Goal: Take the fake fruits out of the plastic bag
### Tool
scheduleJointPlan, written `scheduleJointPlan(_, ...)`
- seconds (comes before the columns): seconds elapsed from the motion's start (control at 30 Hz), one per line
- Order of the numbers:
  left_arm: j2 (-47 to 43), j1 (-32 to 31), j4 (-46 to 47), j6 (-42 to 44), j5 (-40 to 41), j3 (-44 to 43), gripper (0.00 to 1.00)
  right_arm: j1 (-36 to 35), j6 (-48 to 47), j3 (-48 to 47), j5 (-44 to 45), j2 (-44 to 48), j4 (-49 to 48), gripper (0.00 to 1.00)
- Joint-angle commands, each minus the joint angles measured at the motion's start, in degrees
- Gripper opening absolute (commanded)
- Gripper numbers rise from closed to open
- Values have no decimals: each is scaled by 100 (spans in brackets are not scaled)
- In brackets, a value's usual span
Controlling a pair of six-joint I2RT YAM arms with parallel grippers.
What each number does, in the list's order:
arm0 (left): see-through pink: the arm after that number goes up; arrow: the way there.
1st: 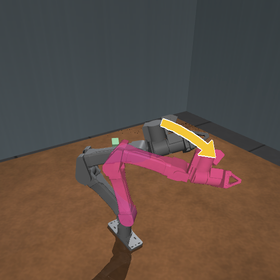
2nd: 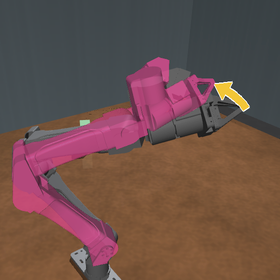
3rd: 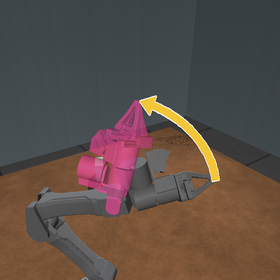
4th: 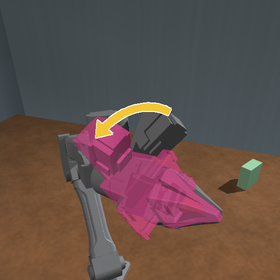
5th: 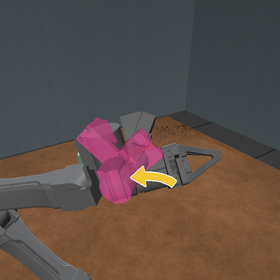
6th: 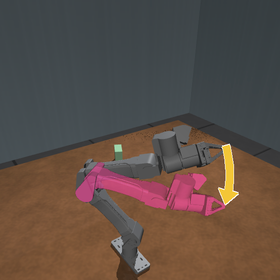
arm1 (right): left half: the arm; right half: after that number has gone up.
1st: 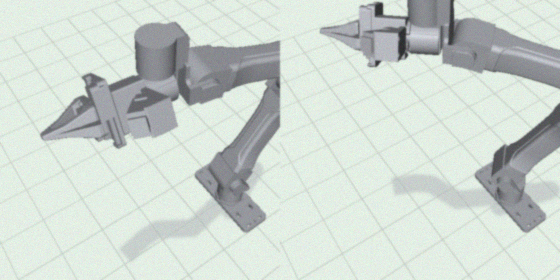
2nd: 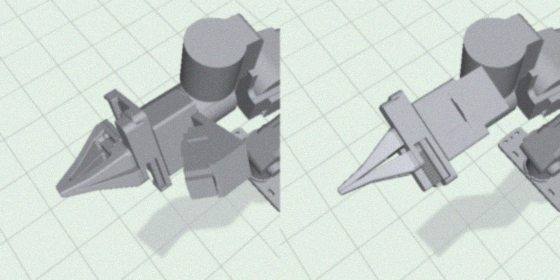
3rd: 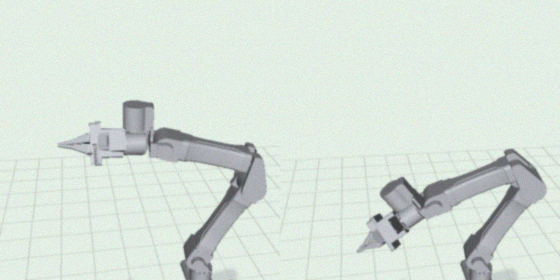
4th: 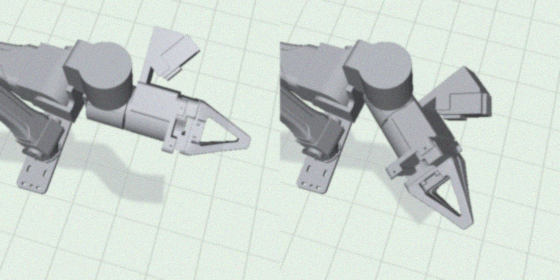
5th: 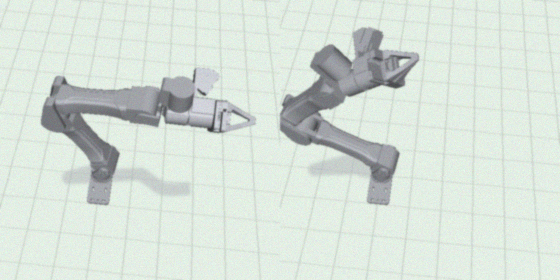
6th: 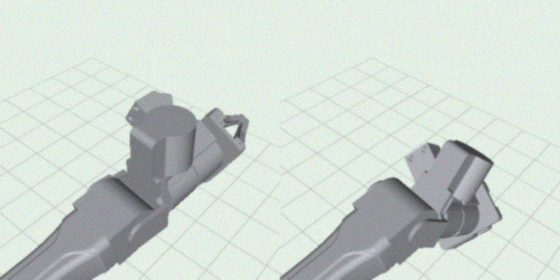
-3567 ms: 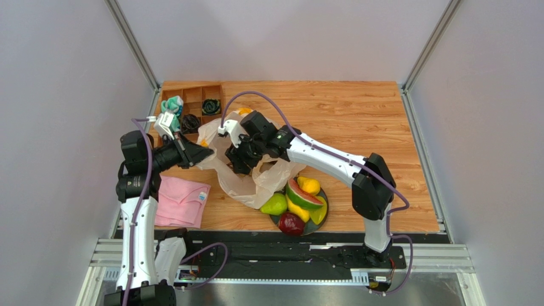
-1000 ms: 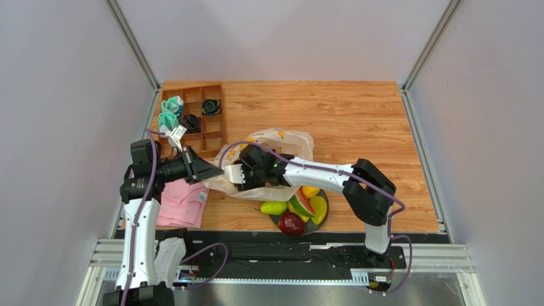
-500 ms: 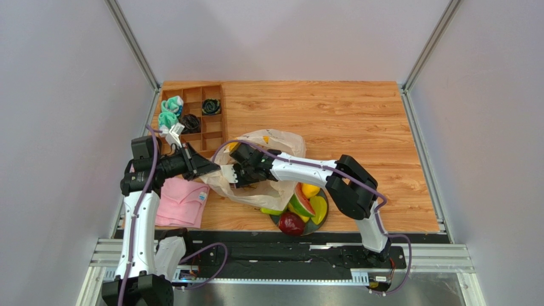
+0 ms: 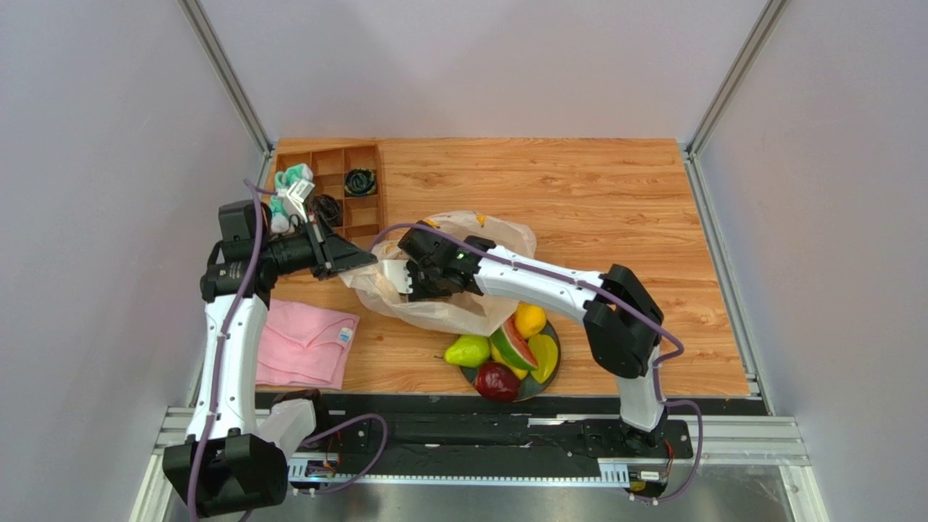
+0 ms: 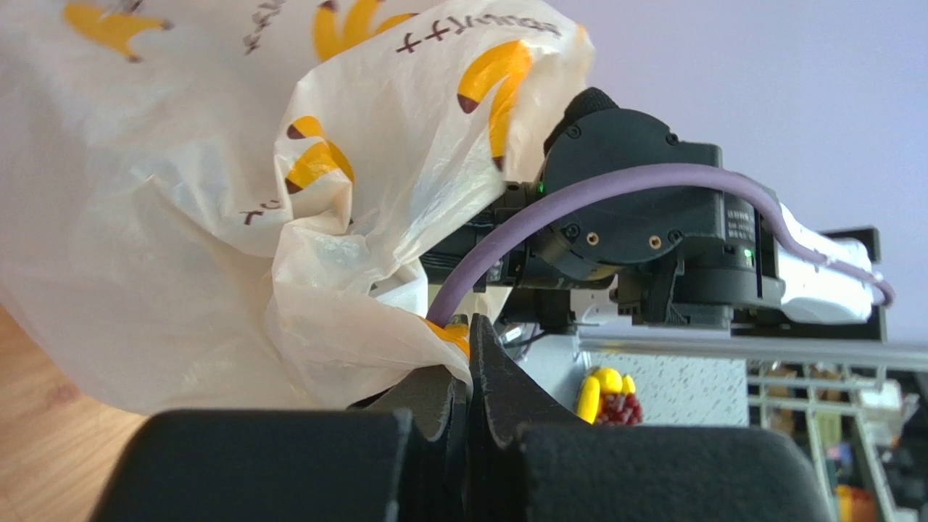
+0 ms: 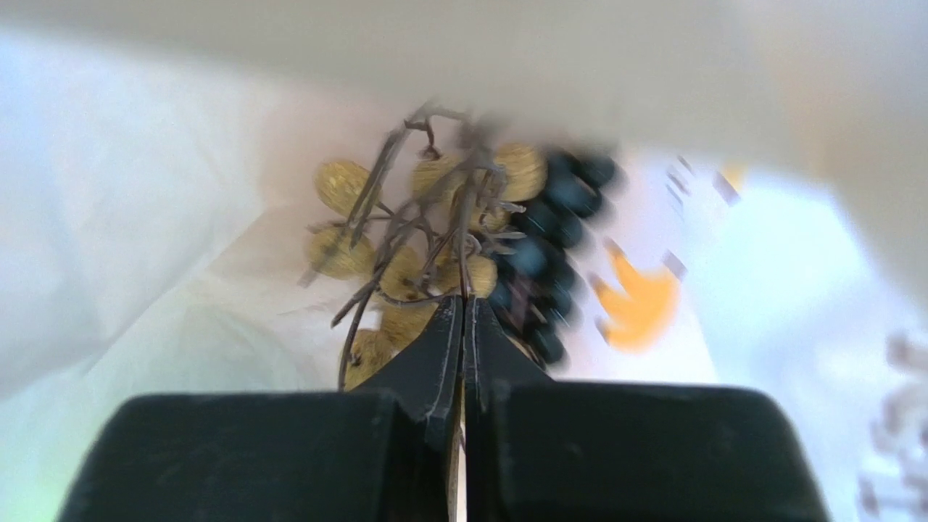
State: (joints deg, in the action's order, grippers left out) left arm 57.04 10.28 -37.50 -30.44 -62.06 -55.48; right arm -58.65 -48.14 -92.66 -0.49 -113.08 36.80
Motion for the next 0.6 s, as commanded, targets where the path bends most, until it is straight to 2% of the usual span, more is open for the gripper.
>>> scheduleJointPlan(0.0,474,220,1079,721,1705,-920,0,-191,-776,45,-574,1225,742,0)
scheduleJointPlan(0.03,510,220,982,767,2107,-990,0,-112,-758,334,-584,1340,498,0)
scheduleJointPlan(0.1,572,272,911,680,2277,-1096,0,-50,-706,512,-592,1324,294,0)
scheduleJointPlan(0.2,528,333,945,583,1823,-1228,0,143,-355,478,-645,1043,-67,0)
scheduleJointPlan(0.27,484,351,780,836,1557,-1455,0,319,-56,320,-707,736,-163,0)
scheduleJointPlan(0.37,344,360,245,1179,1504,-1623,0,398,85,65,-347,262,-173,0)
scheduleJointPlan(0.47,326,474,-117,1277,1829,-1729,0,425,-28,-103,4,85,-269,0)
scheduleJointPlan(0.53,247,580,-135,1155,1498,-1711,0,425,128,-146,748,-135,-602,0)
scheduleJointPlan(0.57,221,589,-153,1171,1339,-1642,0,442,156,-277,752,-223,-516,0)
